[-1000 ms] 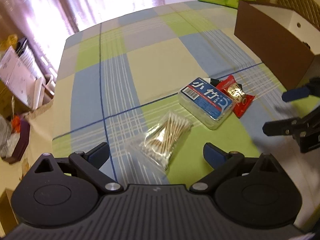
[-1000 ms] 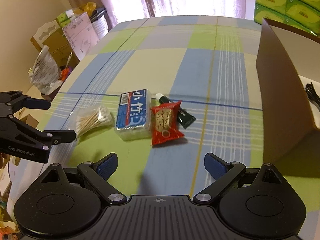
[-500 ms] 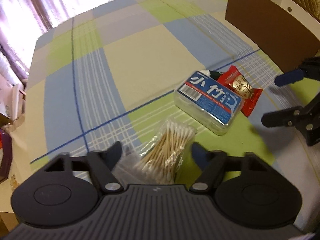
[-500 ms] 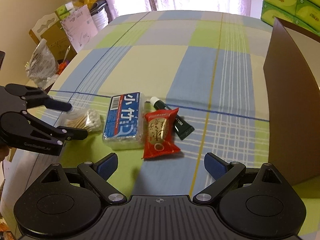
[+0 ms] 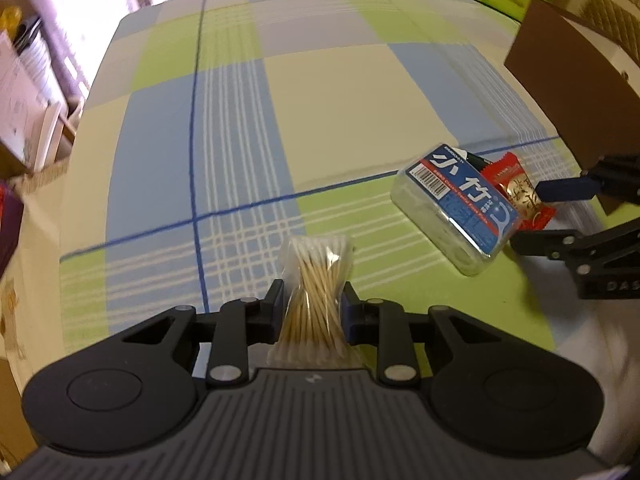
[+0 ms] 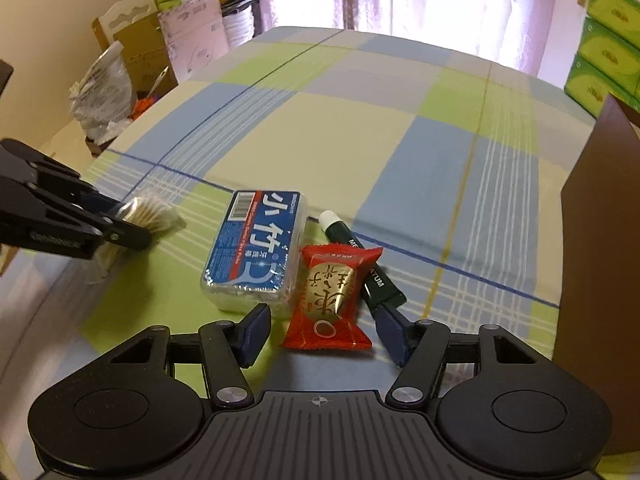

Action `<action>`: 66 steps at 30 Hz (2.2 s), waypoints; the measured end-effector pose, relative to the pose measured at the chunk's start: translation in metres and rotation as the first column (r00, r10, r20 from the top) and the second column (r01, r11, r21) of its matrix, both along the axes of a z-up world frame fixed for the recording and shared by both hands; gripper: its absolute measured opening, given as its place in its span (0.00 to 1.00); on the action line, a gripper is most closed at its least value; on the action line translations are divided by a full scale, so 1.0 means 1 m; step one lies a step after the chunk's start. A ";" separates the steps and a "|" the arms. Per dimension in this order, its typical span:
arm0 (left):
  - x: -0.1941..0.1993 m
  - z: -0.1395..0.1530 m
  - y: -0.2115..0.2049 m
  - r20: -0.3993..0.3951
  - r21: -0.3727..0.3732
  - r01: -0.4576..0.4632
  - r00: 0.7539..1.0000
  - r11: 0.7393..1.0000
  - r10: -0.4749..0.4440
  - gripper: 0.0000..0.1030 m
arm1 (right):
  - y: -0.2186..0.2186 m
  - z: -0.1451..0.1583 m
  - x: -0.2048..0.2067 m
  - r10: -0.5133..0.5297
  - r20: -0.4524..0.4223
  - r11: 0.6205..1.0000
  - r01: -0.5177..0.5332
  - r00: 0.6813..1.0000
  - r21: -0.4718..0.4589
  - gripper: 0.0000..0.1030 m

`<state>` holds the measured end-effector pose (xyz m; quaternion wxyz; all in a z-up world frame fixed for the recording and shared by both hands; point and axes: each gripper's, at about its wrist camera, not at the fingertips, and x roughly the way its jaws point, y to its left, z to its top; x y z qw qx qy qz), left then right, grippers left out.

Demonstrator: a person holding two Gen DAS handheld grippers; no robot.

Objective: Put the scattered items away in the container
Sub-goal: 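Grasp the bag of cotton swabs with the left tool while the right tool grasps the red snack packet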

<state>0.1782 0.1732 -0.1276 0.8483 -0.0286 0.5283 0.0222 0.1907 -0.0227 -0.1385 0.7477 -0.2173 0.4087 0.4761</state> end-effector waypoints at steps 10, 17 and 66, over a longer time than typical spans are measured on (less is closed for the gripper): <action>-0.022 0.003 -0.018 -0.034 -0.045 -0.016 0.999 0.999 0.015 0.22 | -0.029 0.004 -0.006 0.000 -0.088 0.998 -0.006 0.996 -0.065 0.36; -0.043 0.003 -0.060 -0.064 -0.092 0.055 0.996 0.994 -0.061 0.22 | -0.081 0.015 -0.016 -0.049 -0.171 0.995 0.033 0.984 -0.095 0.36; -0.052 0.082 -0.185 0.111 -0.124 0.125 0.988 0.984 -0.111 0.20 | -0.222 0.070 -0.001 -0.232 -0.238 0.962 0.258 0.943 0.086 0.30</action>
